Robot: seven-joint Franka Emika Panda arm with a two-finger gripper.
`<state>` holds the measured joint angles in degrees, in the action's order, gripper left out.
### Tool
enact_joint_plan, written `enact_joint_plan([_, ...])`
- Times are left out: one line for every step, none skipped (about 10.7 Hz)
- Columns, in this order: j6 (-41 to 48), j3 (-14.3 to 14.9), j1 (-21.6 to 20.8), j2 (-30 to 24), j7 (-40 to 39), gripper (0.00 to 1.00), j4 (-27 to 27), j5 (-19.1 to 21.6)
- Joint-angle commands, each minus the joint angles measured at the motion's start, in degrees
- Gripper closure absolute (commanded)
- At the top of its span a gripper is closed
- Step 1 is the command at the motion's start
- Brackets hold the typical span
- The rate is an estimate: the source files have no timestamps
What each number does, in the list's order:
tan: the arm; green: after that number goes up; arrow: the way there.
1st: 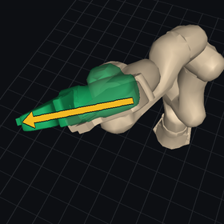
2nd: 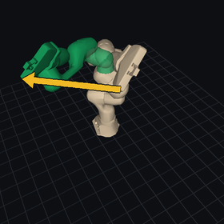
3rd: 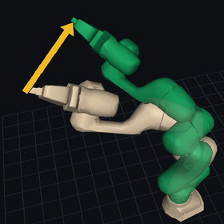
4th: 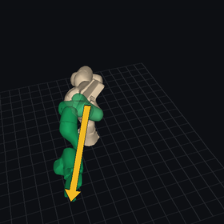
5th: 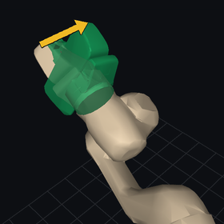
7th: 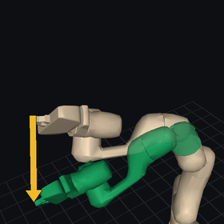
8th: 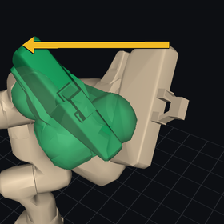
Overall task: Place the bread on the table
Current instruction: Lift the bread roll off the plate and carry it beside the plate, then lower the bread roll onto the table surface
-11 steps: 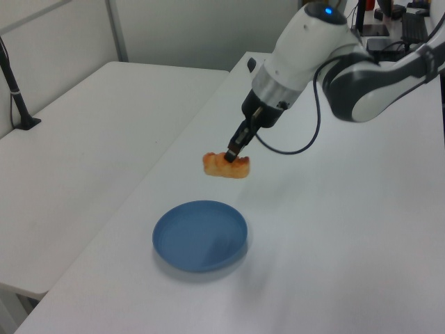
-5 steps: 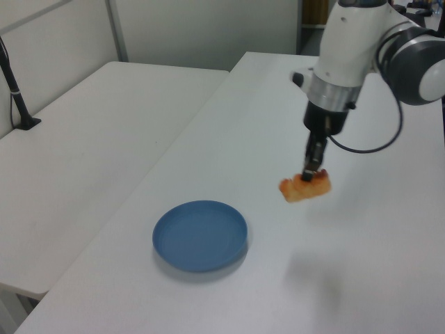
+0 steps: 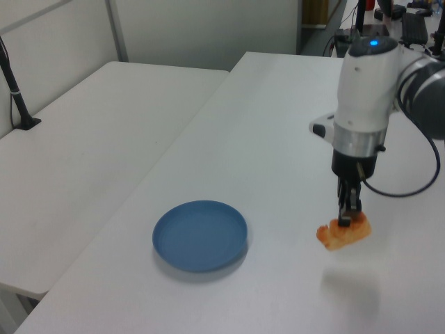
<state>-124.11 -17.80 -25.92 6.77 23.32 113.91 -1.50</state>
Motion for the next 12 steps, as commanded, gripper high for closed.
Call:
enact_joint_plan([-9.30,-2.15,-0.01,1.75,5.94,1.00,2.81,-0.69])
enact_joint_plan([-12.09,-2.50,-0.36,1.84,8.65,1.00,4.38,-3.14])
enact_joint_plan([-15.78,-2.77,-0.45,2.01,13.98,1.00,5.79,-7.95])
enact_joint_plan([-17.38,-3.20,-0.89,2.89,19.52,1.00,6.76,-13.48])
enact_joint_plan([-18.79,-3.38,-0.98,4.46,25.58,1.00,6.59,-18.49])
enact_joint_plan([-20.02,-3.38,-0.98,5.52,28.60,1.00,6.59,-22.11])
enact_joint_plan([-20.47,-3.38,-0.98,5.53,29.15,1.00,6.85,-23.19])
enact_joint_plan([-20.47,-3.38,-0.81,5.62,29.16,1.00,6.85,-23.20])
enact_joint_plan([-20.39,-3.38,-0.72,5.71,28.81,1.00,7.03,-23.20])
enact_joint_plan([-19.95,-3.38,-0.54,5.71,28.89,0.96,7.20,-23.20])
enact_joint_plan([-19.51,-3.47,-0.37,5.53,29.33,0.73,7.12,-22.85])
enact_joint_plan([-18.90,-3.47,-0.28,5.44,29.33,0.35,7.03,-22.68])
